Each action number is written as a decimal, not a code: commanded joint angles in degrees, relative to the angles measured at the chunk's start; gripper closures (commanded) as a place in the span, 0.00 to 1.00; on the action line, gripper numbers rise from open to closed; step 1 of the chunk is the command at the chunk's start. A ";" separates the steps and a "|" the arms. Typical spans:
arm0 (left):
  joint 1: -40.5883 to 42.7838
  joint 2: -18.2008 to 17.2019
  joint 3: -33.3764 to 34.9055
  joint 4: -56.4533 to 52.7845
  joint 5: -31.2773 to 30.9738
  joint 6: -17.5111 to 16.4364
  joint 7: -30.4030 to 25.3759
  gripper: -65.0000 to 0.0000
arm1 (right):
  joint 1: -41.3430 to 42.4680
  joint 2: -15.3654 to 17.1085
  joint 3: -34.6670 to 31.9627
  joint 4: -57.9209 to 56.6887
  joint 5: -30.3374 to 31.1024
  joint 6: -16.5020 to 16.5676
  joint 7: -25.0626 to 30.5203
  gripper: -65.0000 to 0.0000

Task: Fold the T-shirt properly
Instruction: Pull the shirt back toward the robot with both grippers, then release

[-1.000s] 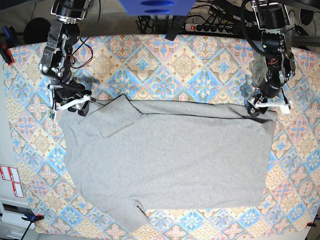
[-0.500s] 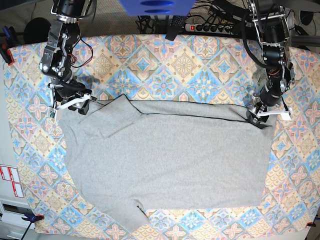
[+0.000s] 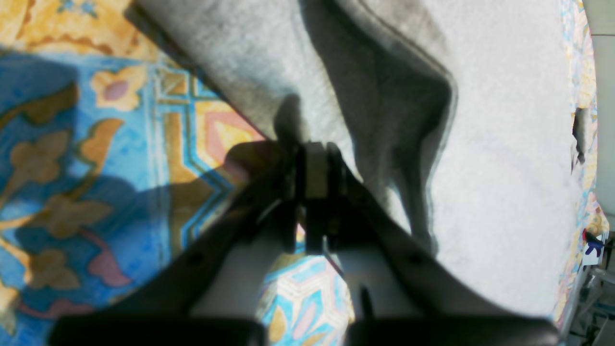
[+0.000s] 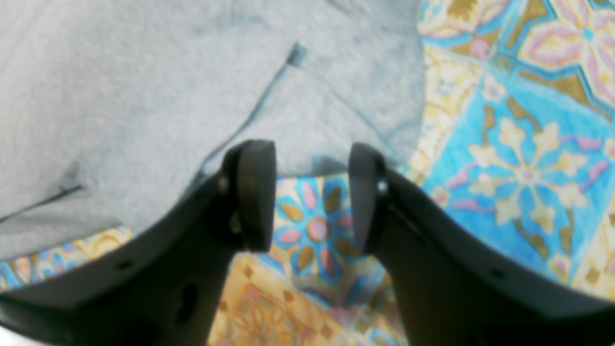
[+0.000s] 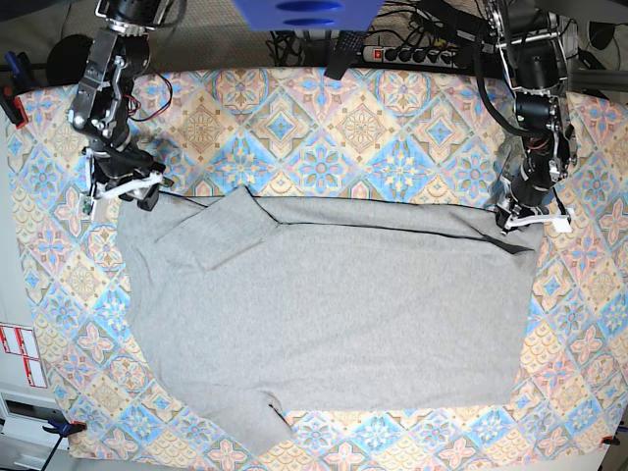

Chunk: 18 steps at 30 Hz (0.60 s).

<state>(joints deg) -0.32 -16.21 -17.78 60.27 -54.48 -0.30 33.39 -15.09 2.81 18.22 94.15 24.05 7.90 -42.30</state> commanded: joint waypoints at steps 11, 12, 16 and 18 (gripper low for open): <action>1.50 -0.01 0.33 0.52 -0.25 0.16 2.53 1.00 | 1.16 0.49 0.11 -10.41 12.56 0.49 1.38 0.52; 1.50 -0.01 0.33 0.52 -0.25 0.16 2.53 1.00 | 1.86 0.49 0.20 -11.29 13.62 0.49 1.38 0.52; 1.50 -0.19 0.33 0.52 -0.25 0.16 2.53 1.00 | 4.24 0.49 2.75 -14.46 14.76 0.49 1.29 0.51; 1.50 -0.19 0.33 0.52 -0.25 0.16 2.53 1.00 | 5.38 0.49 3.01 -15.69 14.85 0.49 1.29 0.51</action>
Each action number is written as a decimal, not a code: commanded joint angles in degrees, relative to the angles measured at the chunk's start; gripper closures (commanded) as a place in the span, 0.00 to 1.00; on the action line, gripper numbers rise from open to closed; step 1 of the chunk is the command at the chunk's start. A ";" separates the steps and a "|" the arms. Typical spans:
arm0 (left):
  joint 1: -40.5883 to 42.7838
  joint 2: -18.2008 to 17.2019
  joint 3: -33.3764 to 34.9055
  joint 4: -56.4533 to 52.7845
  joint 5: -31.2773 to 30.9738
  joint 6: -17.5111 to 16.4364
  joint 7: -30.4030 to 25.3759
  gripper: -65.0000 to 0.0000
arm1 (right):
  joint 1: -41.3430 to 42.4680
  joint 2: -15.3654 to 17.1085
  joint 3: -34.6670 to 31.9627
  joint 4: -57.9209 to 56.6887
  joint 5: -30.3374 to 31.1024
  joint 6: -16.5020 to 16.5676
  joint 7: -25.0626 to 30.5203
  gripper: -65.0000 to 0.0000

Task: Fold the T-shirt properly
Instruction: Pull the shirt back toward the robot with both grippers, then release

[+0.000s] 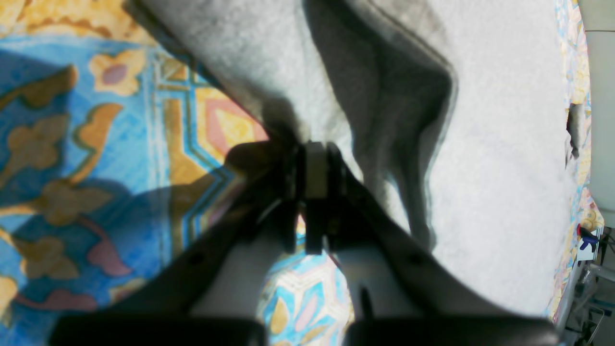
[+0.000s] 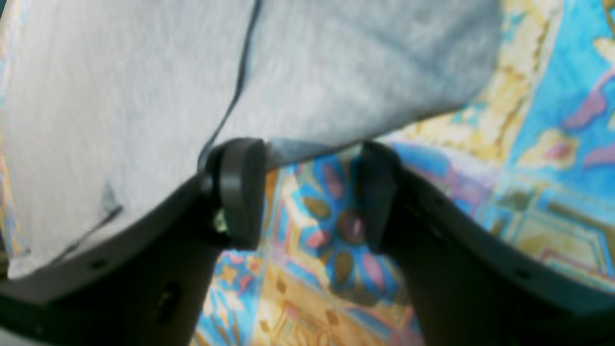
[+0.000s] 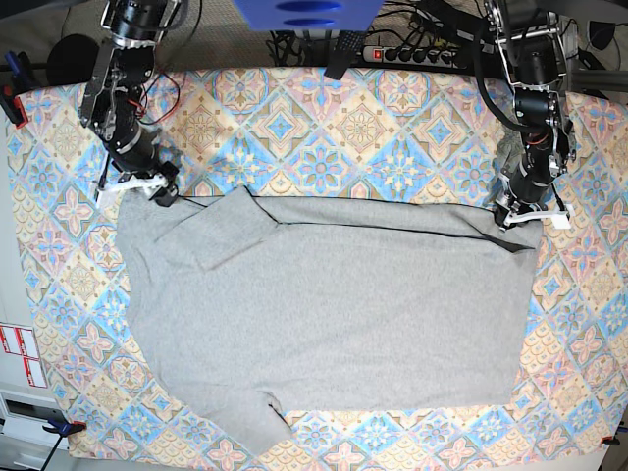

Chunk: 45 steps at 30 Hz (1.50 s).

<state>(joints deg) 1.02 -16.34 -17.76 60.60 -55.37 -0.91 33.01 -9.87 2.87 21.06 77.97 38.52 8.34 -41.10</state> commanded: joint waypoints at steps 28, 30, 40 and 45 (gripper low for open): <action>13.62 -1.46 -0.13 14.79 0.56 0.69 2.99 1.00 | -0.81 3.94 5.89 3.56 0.38 0.06 0.00 0.97; 15.82 -1.99 -0.13 16.37 0.56 0.69 2.99 1.00 | -3.45 3.94 5.89 5.41 0.38 0.06 0.00 0.97; 28.57 -2.61 -0.22 24.63 0.56 0.69 2.90 1.00 | -14.97 3.68 5.89 13.76 0.38 0.06 0.00 0.97; 33.05 -2.34 -2.33 27.80 0.56 0.69 2.90 1.00 | -18.66 3.68 5.89 16.31 0.38 0.06 0.00 0.98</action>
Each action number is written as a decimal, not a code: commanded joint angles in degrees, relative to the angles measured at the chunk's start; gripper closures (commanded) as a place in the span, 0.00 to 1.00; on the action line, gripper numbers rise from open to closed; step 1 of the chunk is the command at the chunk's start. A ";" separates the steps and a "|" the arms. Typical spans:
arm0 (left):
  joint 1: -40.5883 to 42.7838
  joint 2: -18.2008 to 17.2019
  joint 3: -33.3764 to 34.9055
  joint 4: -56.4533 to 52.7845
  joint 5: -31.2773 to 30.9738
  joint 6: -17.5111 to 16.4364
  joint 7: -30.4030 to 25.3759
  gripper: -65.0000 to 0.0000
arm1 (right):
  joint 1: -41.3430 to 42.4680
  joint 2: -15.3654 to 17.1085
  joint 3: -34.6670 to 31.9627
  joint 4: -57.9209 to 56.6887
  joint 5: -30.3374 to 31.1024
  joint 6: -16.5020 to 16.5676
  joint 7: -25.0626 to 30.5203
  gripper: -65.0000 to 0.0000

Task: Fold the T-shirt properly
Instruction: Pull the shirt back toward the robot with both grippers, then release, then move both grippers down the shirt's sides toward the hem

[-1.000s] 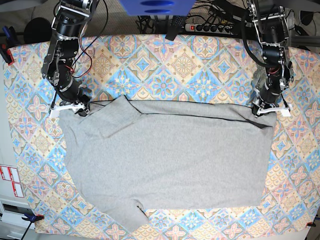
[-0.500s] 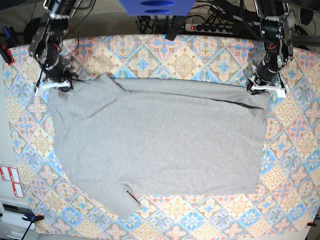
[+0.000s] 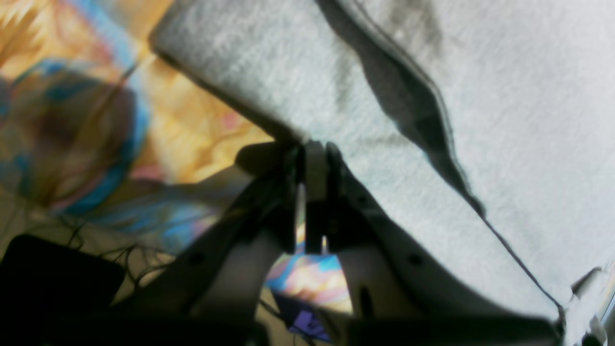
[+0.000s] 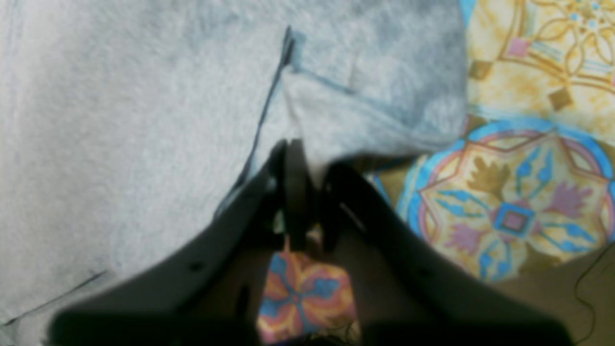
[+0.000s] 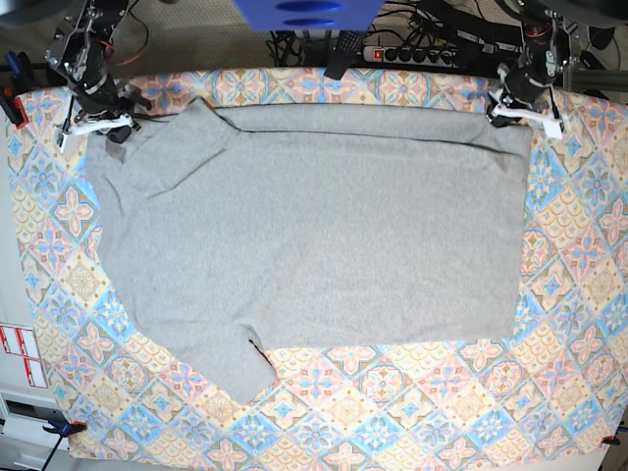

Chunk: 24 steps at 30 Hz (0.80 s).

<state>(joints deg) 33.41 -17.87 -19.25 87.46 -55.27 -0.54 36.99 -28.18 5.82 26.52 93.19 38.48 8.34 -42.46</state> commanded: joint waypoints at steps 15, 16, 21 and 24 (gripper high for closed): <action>2.59 -0.81 -1.02 1.55 0.45 0.32 -0.55 1.00 | -3.33 0.64 0.42 2.15 0.42 -0.03 1.36 0.79; 2.50 -0.81 -1.28 1.55 0.45 0.40 0.24 1.00 | -3.51 0.64 0.42 2.15 0.42 -0.03 1.36 0.74; 2.24 -1.08 -1.55 1.90 0.36 0.40 1.38 0.94 | -3.77 0.64 0.60 2.86 -0.02 -0.03 1.45 0.57; 2.15 -1.08 -2.25 3.84 0.36 0.40 1.38 0.86 | -3.60 0.64 0.86 3.91 -0.02 -0.12 1.45 0.56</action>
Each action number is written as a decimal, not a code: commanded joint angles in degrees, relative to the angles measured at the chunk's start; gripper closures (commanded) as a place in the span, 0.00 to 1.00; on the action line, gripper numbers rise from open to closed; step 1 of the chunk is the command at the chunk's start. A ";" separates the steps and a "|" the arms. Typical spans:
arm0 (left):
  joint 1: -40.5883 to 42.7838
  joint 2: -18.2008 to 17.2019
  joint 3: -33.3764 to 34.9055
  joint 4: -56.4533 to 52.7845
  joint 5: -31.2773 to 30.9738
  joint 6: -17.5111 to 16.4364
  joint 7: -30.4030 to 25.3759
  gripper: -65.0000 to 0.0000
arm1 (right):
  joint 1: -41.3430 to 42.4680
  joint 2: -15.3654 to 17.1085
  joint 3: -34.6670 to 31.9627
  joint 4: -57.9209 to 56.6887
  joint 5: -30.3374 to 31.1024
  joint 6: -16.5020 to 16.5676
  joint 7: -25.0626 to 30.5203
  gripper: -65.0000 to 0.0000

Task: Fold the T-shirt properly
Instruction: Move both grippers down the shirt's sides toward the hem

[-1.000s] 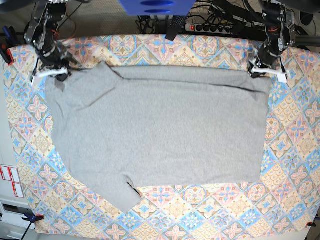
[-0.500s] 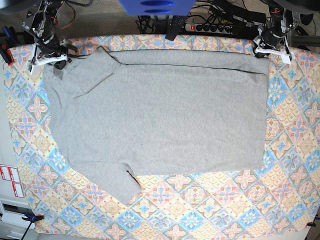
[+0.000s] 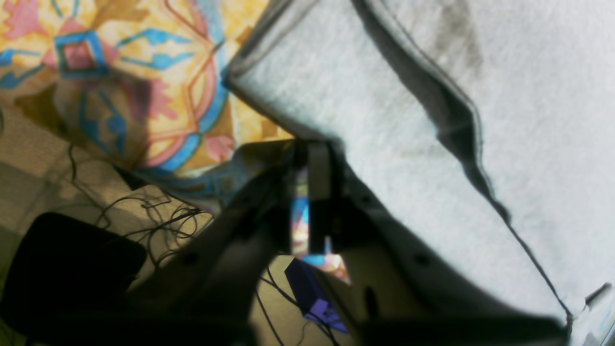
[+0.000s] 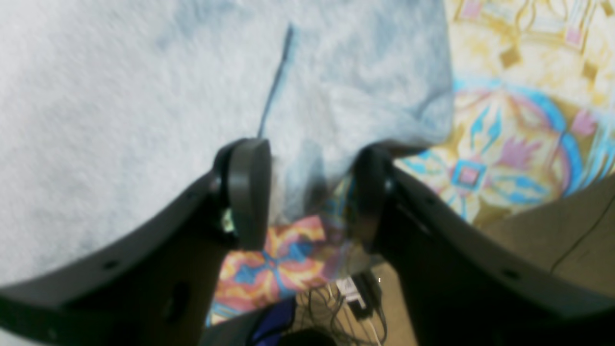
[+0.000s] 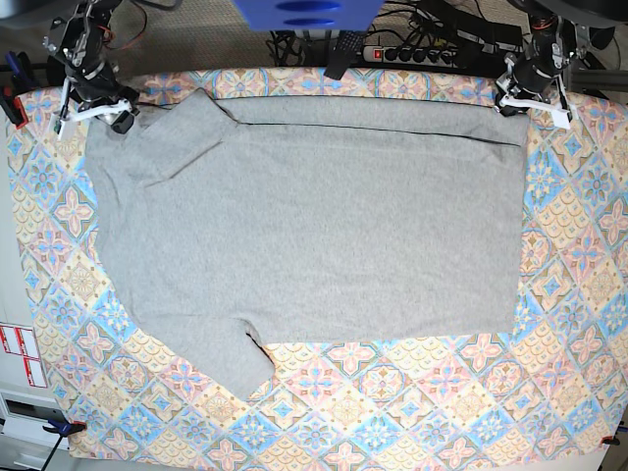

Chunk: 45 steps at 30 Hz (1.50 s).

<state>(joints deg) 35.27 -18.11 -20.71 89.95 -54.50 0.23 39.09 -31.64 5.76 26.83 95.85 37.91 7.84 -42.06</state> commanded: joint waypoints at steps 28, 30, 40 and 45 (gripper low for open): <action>-38.56 -6.64 -1.66 -19.84 12.96 -0.27 -0.45 0.52 | 21.22 2.11 -2.52 1.25 -8.86 0.30 -3.87 0.56; -42.78 -6.64 0.80 -22.92 15.25 -0.27 -0.81 0.52 | 22.98 2.11 -4.81 1.25 -11.49 0.30 -3.87 0.56; -59.13 -4.97 9.15 -38.74 22.90 -0.27 -5.20 0.52 | 27.11 2.02 -9.64 -3.24 -15.01 0.30 -3.87 0.56; -62.65 -4.88 13.37 -46.83 25.45 -0.19 -11.18 0.52 | 27.55 2.02 -9.64 -3.59 -14.92 0.30 -3.87 0.56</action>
<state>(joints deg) -25.85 -21.76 -7.11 42.19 -29.10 0.14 29.02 -4.91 7.03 17.02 91.09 22.50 7.77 -47.20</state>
